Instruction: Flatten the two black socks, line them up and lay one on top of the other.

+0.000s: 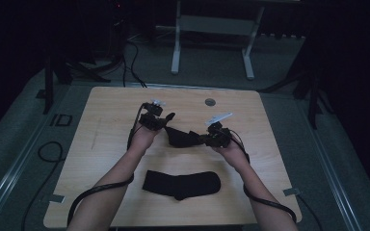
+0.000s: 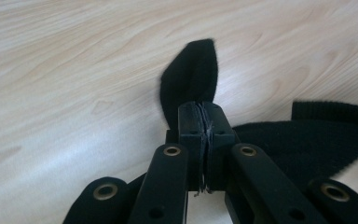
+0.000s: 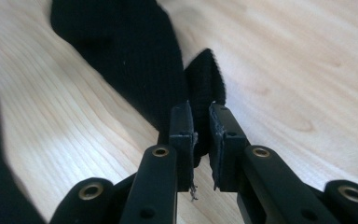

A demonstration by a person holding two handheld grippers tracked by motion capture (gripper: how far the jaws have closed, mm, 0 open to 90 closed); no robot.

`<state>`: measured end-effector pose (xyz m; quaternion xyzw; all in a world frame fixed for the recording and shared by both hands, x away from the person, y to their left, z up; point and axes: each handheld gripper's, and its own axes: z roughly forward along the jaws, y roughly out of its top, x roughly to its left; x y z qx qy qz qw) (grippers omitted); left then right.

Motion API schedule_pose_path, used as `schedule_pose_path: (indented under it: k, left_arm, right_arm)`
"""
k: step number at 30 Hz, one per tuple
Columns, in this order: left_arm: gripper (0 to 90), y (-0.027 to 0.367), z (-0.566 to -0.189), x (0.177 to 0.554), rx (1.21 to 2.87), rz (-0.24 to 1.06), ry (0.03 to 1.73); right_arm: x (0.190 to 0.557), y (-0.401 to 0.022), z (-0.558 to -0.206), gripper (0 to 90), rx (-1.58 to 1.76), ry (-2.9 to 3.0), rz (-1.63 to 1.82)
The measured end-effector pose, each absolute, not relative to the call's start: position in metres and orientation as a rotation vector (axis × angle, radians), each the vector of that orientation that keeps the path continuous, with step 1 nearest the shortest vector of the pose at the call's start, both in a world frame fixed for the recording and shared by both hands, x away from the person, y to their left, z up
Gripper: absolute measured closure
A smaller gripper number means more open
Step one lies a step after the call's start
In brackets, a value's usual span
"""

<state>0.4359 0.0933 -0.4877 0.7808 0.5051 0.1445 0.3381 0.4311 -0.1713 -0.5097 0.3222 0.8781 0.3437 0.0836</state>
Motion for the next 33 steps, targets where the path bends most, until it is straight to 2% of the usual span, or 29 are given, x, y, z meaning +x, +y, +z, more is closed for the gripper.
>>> schedule_pose_path:
  k: [5, 8, 11, 14, 20, 23, 24, 27, 29, 32, 33]
  left_arm:
    - [88.1, 0.104, -0.502, 0.408, 1.944, 0.364, 1.332]
    - [86.3, 0.106, -0.517, 0.401, 1.961, 0.312, 1.364]
    - [83.1, 0.108, -0.528, 0.396, 1.999, 0.285, 1.378]
    - [76.3, 0.111, -0.534, 0.393, 2.007, 0.244, 1.399]
    - [76.9, 0.12, -0.536, 0.39, 2.015, 0.237, 1.411]
    - [85.5, 0.124, -0.536, 0.39, 2.016, 0.233, 1.413]
    - [89.2, 0.125, -0.536, 0.39, 2.02, 0.23, 1.413]
    - [89.8, 0.126, -0.535, 0.392, 2.038, 0.25, 1.401]
    - [89.7, 0.127, -0.533, 0.394, 2.039, 0.281, 1.397]
    - [82.3, 0.128, -0.53, 0.4, 2.026, 0.299, 1.385]
    - [81.9, 0.128, -0.529, 0.403, 2.021, 0.291, 1.386]
  right_arm:
    - [0.419, -0.173, -0.502, 80.7, 0.941, 2.626, 1.044]
    - [0.415, -0.173, -0.507, 80.4, 0.936, 2.644, 1.03]
    - [0.414, -0.174, -0.515, 80.1, 0.954, 2.65, 0.991]
    - [0.417, -0.18, -0.52, 79.1, 0.991, 2.666, 0.999]
    - [0.425, -0.189, -0.53, 77.4, 1.052, 2.66, 0.961]
    - [0.427, -0.193, -0.535, 75.9, 1.076, 2.655, 0.95]
    - [0.427, -0.194, -0.536, 74.7, 1.086, 2.655, 0.955]
    - [0.429, -0.198, -0.54, 68.1, 1.11, 2.655, 0.953]
    - [0.43, -0.2, -0.54, 57.4, 1.118, 2.65, 0.952]
    - [0.433, -0.204, -0.535, 48.5, 1.147, 2.616, 0.955]
    - [0.434, -0.205, -0.533, 48.4, 1.162, 2.601, 0.964]
